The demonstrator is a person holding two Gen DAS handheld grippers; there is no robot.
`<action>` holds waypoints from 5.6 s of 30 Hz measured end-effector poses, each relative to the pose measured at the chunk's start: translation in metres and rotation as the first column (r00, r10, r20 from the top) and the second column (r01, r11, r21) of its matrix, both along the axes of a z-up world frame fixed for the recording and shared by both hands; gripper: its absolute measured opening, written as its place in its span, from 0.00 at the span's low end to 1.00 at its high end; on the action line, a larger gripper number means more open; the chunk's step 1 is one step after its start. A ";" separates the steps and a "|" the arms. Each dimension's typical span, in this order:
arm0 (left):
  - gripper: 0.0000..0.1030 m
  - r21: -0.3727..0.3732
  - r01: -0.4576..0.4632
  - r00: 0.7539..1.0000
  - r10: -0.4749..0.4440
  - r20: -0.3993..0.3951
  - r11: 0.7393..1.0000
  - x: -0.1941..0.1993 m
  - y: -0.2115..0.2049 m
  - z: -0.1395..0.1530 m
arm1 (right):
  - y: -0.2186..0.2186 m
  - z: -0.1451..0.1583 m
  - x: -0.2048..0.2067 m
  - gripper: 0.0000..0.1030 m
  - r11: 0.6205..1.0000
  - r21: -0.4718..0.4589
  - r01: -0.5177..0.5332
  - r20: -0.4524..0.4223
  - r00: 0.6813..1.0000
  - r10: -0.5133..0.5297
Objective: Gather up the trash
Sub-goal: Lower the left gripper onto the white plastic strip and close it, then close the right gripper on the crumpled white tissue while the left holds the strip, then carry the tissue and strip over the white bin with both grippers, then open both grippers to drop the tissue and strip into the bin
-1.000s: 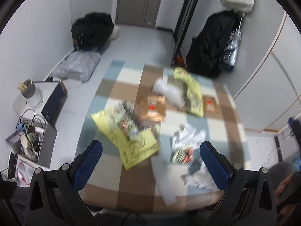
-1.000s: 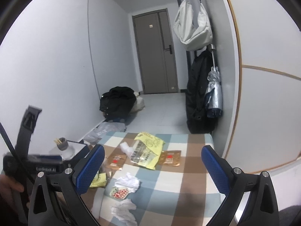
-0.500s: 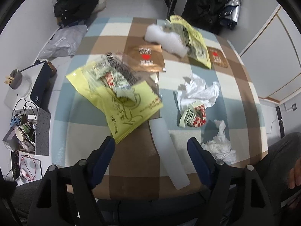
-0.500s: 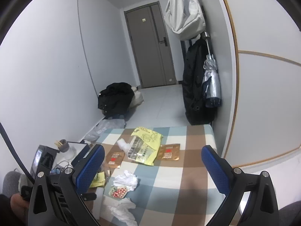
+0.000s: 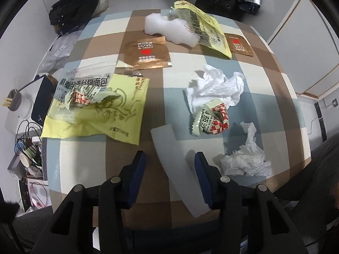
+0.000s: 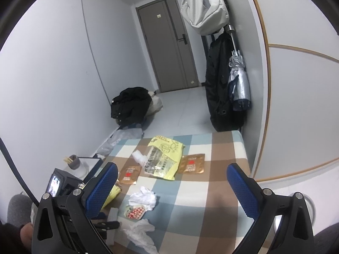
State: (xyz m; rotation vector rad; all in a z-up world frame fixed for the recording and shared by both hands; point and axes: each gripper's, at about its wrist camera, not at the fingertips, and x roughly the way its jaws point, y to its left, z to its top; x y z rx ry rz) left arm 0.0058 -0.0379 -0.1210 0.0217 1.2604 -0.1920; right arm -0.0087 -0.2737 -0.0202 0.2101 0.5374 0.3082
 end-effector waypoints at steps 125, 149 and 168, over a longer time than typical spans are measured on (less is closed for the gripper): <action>0.04 -0.334 0.465 0.885 -0.429 0.181 0.820 0.084 -0.334 0.078 | -0.329 -0.022 -0.007 0.11 0.931 0.000 0.365 -0.259 0.899 -0.353; 0.05 -0.202 0.471 0.812 -0.511 -0.282 0.859 0.098 -0.444 -0.108 | -0.381 -0.275 0.025 0.21 0.834 0.237 0.498 -0.725 0.662 -0.190; 0.28 -0.187 0.449 0.772 -0.484 -0.413 0.874 0.099 -0.445 -0.130 | -0.390 -0.264 -0.001 0.68 0.823 0.127 0.553 -0.713 0.628 -0.312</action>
